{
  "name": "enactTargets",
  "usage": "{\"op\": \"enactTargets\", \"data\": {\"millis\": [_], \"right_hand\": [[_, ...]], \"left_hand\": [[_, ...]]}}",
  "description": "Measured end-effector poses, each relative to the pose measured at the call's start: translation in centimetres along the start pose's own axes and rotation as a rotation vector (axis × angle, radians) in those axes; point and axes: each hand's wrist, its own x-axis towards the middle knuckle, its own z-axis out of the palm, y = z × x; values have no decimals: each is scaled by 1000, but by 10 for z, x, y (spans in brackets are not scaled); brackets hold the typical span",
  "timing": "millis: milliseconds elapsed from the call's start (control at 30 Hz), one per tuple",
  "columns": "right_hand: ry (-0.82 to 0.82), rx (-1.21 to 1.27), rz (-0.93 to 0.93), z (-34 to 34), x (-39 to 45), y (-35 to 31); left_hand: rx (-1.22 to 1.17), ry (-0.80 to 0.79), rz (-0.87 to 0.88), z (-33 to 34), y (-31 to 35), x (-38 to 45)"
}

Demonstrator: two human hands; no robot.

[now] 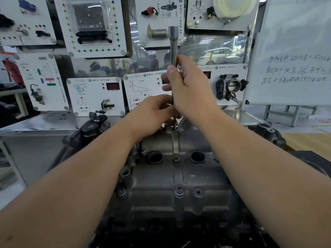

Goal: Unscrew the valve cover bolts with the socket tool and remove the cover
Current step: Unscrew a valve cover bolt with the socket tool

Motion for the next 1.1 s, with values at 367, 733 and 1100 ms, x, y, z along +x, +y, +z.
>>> {"op": "enactTargets", "data": {"millis": [367, 733, 1100], "right_hand": [[2, -32, 33, -1, 3, 0], [-39, -33, 68, 0, 2, -1], [19, -40, 40, -3, 1, -2]], "left_hand": [[-22, 2, -28, 1, 0, 1], [-34, 9, -84, 1, 2, 0], [-30, 34, -33, 3, 5, -1]]}}
